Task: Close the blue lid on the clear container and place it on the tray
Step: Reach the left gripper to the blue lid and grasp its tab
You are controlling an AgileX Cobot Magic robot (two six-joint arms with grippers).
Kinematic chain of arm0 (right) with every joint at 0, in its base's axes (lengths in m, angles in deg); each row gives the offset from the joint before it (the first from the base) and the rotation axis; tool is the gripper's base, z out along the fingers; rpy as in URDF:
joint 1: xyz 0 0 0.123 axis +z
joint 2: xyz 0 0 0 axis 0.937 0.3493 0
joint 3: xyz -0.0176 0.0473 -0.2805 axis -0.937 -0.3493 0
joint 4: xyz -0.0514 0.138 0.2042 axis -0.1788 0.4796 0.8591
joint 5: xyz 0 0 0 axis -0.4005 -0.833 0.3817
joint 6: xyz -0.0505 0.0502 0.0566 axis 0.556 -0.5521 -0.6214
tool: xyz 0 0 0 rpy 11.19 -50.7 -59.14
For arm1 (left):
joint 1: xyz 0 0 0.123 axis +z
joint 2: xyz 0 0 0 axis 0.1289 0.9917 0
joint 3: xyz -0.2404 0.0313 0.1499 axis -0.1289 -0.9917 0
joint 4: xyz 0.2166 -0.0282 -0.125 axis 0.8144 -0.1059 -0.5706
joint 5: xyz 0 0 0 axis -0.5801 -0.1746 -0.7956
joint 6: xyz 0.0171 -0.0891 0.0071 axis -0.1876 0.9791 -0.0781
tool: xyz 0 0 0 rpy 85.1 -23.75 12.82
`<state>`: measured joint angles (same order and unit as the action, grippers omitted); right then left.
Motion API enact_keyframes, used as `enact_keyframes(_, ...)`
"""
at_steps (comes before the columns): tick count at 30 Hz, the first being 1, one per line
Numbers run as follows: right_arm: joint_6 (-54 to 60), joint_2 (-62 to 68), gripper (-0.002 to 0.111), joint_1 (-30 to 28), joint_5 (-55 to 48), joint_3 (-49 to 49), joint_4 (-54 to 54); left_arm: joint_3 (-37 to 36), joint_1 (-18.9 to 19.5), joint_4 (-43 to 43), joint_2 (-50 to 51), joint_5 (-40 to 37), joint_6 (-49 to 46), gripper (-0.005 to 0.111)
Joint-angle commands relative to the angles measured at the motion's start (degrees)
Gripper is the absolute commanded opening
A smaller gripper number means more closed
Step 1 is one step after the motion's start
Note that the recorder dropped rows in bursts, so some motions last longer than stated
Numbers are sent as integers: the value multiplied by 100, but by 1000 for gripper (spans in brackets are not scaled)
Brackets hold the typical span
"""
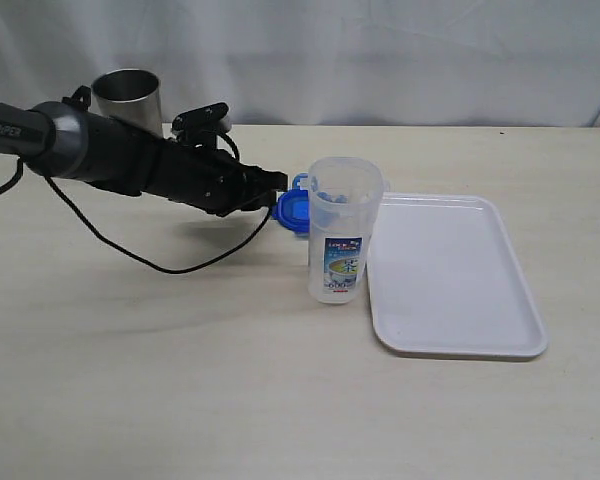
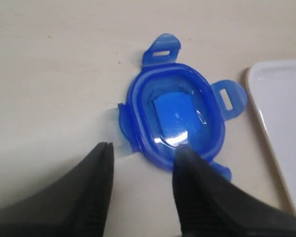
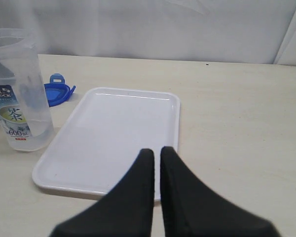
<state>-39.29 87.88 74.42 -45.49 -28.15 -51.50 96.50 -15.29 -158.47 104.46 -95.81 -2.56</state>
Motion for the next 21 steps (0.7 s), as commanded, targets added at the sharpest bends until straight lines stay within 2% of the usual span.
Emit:
enact_keyframes(1, -18, -30, 4, -19, 4, -6, -58, 184, -3, -351, 198, 219, 28, 38)
enact_keyframes(16, -18, -30, 4, -19, 4, -6, -58, 848, -3, -549, 890, -84, 28, 38)
enact_keyframes(21, -18, -30, 4, -19, 4, -6, -58, 876, -3, -525, 917, -23, 28, 37)
